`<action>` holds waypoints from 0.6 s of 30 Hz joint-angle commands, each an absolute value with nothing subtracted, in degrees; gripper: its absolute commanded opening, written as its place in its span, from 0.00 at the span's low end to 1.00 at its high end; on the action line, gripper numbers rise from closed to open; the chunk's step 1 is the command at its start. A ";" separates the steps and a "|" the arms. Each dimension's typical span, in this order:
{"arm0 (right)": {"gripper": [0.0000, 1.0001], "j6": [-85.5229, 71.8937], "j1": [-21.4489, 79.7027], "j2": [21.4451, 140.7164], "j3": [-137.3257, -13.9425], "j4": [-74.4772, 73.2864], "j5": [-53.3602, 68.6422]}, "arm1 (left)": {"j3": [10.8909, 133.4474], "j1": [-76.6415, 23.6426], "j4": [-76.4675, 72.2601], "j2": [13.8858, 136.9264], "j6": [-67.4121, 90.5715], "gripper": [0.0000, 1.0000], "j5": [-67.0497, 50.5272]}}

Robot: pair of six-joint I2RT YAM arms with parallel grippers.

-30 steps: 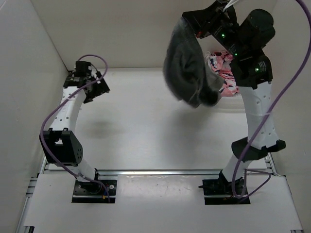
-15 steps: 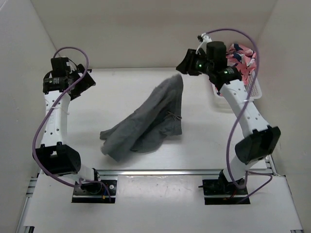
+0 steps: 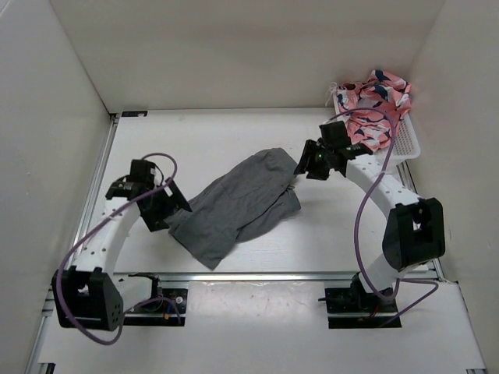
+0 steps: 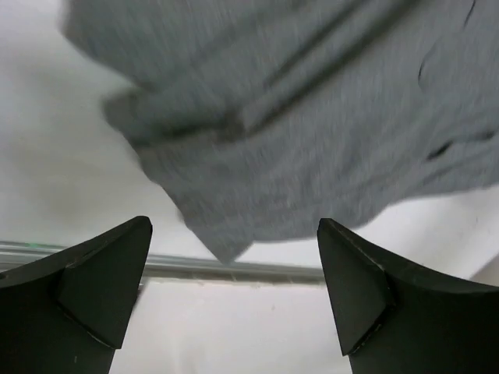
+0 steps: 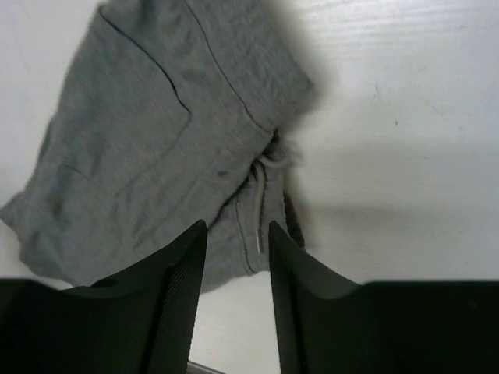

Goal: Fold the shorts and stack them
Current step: Flatten the shorts out

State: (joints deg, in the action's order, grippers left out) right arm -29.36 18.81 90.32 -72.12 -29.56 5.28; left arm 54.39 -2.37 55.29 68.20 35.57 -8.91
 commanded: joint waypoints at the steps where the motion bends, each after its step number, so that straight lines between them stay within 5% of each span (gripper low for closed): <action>1: 0.58 -33.74 18.11 91.49 -69.87 -24.89 10.54 | 48.11 -7.81 52.65 62.15 45.06 0.99 -13.36; 4: 0.72 -34.45 16.79 96.40 -70.74 -23.56 14.49 | 42.83 -13.96 51.25 61.35 50.25 0.99 -11.87; 11: 0.81 -33.31 15.56 108.43 -80.41 -24.95 15.55 | 34.82 -16.52 47.64 67.58 54.32 0.99 -13.10; 15: 0.81 -33.31 15.03 112.49 -82.97 -24.44 16.79 | 34.80 -16.52 46.49 69.08 54.32 0.99 -10.74; 18: 0.68 -33.31 15.03 114.08 -84.29 -24.43 16.79 | 36.20 -17.05 46.49 69.70 54.84 0.98 -8.45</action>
